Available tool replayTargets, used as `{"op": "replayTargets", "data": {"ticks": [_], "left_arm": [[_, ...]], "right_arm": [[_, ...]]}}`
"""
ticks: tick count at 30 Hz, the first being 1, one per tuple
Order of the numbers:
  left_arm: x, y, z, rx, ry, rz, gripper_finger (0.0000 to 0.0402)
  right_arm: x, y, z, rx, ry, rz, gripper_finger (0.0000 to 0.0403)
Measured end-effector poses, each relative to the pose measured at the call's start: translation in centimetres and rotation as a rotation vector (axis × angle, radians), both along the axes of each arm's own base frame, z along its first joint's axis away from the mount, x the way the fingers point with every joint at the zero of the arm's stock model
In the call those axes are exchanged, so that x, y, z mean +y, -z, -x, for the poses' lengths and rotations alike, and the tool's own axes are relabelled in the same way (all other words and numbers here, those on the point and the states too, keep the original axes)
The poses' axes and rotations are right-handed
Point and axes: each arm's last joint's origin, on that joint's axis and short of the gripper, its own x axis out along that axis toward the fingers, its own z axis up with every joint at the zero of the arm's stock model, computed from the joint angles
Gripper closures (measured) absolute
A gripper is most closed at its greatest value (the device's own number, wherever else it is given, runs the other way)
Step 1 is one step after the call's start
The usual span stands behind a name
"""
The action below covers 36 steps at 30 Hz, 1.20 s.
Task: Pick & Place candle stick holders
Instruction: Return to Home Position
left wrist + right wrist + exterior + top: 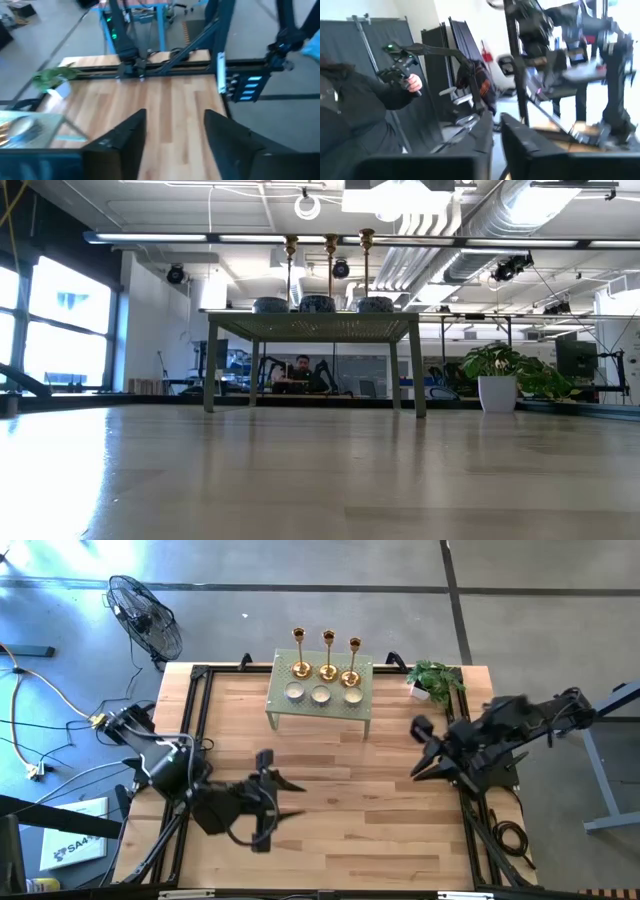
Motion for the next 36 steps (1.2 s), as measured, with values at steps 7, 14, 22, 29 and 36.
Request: {"op": "replayTargets", "data": {"ticks": [7, 14, 22, 29, 36], "left_arm": [[2.7, -1.4, 3.5, 0.059, 0.014, -0.090, 0.0327], [7.1, -3.6, 9.2, 0.068, -0.018, -0.121, 0.0387], [12.3, -4.7, 16.1, -0.014, -0.056, -0.104, 0.0390], [15.0, 1.4, 19.6, -0.155, -0.090, -0.034, 0.0400], [16.3, 11.0, 21.2, -0.410, -0.105, 0.143, 0.0400]], "right_arm": [[-1.5, -1.6, 3.7, -0.197, 0.103, 0.127, 0.0395], [-3.2, -1.7, 7.5, -0.224, 0.254, 0.215, 0.0401], [-5.6, -0.6, 13.0, -0.187, 0.422, 0.259, 0.0402], [-6.2, 1.8, 14.9, -0.157, 0.403, 0.247, 0.0402], [-5.9, 6.7, 14.2, -0.235, 0.400, 0.165, 0.0403]]}}
